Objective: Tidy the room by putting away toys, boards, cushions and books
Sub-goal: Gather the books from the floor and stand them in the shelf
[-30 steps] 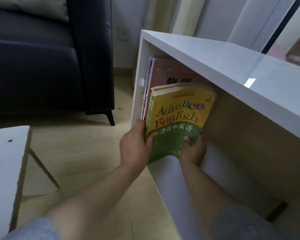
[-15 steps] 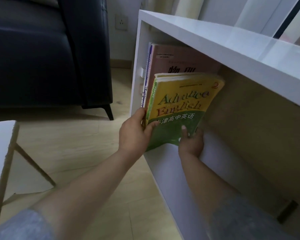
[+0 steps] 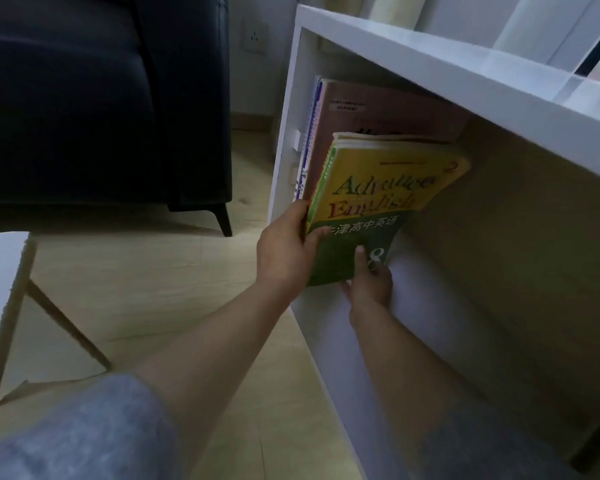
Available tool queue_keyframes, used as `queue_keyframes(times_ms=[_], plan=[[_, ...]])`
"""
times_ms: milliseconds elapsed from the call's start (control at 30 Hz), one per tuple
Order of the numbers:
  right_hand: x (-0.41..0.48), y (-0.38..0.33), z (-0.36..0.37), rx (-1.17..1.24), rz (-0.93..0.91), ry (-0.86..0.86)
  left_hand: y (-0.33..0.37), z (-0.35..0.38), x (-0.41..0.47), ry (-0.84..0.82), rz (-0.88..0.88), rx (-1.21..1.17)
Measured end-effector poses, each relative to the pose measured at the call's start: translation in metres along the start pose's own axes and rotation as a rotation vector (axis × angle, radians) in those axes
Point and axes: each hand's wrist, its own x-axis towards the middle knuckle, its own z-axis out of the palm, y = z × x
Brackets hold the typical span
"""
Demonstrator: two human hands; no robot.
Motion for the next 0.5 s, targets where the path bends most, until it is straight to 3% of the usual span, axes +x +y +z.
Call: queue_keyframes(times_ms=[500], plan=[[0.015, 0.005, 0.007, 0.106, -0.018, -0.169, -0.01, 0.006, 0.015, -0.024, -0.084, -0.247]])
